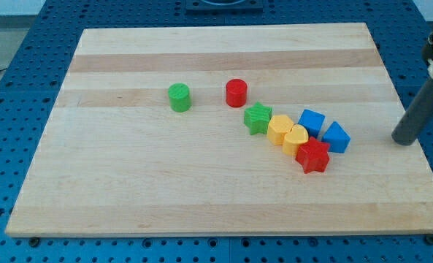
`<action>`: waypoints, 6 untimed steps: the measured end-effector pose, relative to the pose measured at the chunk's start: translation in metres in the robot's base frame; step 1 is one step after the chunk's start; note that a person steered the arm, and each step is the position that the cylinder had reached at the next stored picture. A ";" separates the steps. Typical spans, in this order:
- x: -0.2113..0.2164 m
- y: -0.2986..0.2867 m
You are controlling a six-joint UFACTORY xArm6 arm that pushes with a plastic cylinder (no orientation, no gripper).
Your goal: Place the blue triangle on the top right of the red star
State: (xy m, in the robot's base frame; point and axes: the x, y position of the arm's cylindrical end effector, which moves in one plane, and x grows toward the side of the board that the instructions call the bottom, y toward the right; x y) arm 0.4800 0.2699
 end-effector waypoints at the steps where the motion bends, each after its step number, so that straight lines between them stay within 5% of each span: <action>1: 0.000 -0.021; 4: 0.013 -0.084; 6: 0.011 -0.066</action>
